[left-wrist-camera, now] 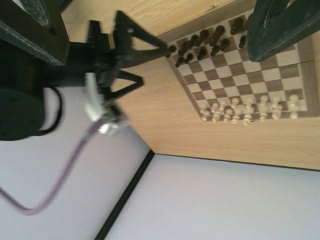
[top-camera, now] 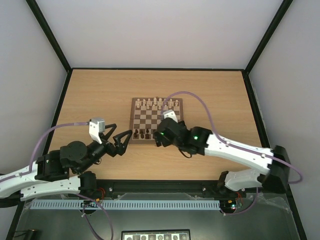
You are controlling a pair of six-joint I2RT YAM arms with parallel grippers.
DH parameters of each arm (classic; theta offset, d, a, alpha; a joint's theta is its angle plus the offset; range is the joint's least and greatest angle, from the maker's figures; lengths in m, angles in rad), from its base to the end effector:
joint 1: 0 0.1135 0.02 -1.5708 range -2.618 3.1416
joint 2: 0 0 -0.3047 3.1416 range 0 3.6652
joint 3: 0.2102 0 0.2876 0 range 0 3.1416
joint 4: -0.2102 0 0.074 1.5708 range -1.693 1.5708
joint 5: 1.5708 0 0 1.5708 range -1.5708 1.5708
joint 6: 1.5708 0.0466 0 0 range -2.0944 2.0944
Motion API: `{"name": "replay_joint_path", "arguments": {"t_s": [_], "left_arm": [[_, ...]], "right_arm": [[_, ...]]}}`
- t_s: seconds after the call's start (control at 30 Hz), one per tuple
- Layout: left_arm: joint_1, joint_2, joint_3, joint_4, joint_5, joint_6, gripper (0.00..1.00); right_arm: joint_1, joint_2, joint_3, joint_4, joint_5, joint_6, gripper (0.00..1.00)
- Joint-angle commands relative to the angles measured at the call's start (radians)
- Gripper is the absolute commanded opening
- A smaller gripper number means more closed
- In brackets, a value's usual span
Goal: Set up the chess pieces on the board
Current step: Reset both arms
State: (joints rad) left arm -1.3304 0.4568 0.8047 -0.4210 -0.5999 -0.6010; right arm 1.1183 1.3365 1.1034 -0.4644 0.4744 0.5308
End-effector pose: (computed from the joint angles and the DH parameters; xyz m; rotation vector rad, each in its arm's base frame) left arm 0.0500 -0.0934 0.3920 0.1461 1.7187 -0.9756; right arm 0.1614 0.2832 0.3291 -0.3980 2.1699 0.3914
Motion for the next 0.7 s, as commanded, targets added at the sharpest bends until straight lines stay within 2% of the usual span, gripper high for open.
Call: {"name": "replay_joint_path", "arguments": {"t_s": [0.0,0.13,0.37,0.67], "left_arm": [[0.001,0.054,0.025,-0.001,-0.104,-0.046,0.99],[0.002,0.099,0.016,-0.012,-0.157,-0.090,0.99],[0.000,0.148,-0.007,0.052,-0.154,-0.083,1.00],[0.002,0.215,-0.071,0.244,-0.214,0.056,0.99]], "right_arm": [[-0.019,-0.135,-0.098,0.020,0.083,0.036,0.99],[-0.035,-0.231,-0.170,0.008,0.117,0.064,0.99],[-0.078,-0.377,-0.260,0.009,0.122,0.078,0.99],[-0.149,-0.395,-0.285,0.030,0.125,0.046,0.99]]}}
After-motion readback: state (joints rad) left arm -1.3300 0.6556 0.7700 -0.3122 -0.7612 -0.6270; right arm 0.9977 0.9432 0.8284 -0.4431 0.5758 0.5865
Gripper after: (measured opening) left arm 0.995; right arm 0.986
